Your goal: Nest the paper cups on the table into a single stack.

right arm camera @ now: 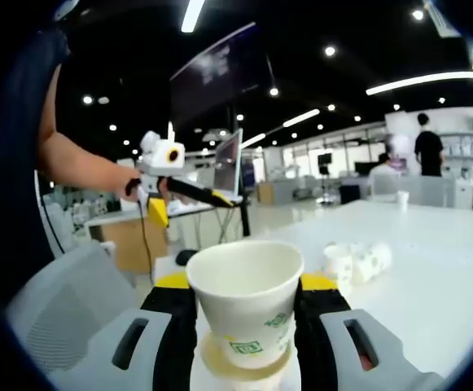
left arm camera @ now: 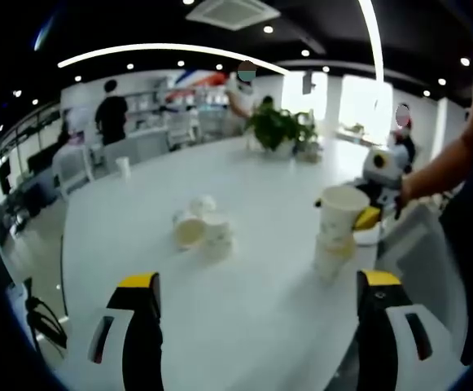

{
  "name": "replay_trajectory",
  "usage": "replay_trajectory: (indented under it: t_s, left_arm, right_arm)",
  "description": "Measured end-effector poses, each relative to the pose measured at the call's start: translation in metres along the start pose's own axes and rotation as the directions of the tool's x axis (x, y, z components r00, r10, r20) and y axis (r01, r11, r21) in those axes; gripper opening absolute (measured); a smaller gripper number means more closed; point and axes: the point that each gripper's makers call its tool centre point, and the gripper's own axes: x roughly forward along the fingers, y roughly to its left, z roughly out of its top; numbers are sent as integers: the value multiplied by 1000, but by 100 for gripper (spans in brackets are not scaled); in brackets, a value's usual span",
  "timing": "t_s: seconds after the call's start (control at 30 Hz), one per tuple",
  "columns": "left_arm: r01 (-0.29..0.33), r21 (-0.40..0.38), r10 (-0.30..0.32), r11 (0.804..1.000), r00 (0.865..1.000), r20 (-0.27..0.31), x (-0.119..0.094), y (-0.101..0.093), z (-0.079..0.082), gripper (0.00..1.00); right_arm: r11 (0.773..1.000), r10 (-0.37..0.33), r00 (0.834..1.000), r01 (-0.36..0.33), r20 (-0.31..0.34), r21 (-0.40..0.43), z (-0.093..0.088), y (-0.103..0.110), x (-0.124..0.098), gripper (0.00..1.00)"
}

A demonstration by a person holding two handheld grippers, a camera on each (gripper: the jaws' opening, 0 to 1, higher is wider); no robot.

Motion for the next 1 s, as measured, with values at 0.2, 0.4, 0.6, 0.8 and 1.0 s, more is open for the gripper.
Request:
replay_trajectory:
  t_s: [0.2, 0.4, 0.6, 0.8, 1.0]
  left_arm:
    - [-2, -1, 2, 1000, 1000, 1, -1, 0, -2, 98]
    - [-7, -4, 7, 1000, 1000, -1, -3, -1, -3, 98]
    - [-5, -9, 5, 1000, 1000, -9, 0, -3, -7, 98]
    - [1, -7, -1, 1000, 1000, -5, 4, -3, -4, 98]
    - [-1, -8, 1, 1000, 1000, 2, 4, -2, -2, 98]
  right_arm:
    - [1000, -10, 999, 10, -40, 4, -22, -2, 1, 44]
    - [1000, -26, 998, 27, -57, 16, -32, -4, -2, 44]
    - [1000, -29, 997, 29, -78, 1, -39, -4, -2, 44]
    - [998, -56, 993, 53, -108, -29, -42, -12, -1, 46]
    - [998, -63, 991, 60, -116, -32, -38, -13, -1, 50]
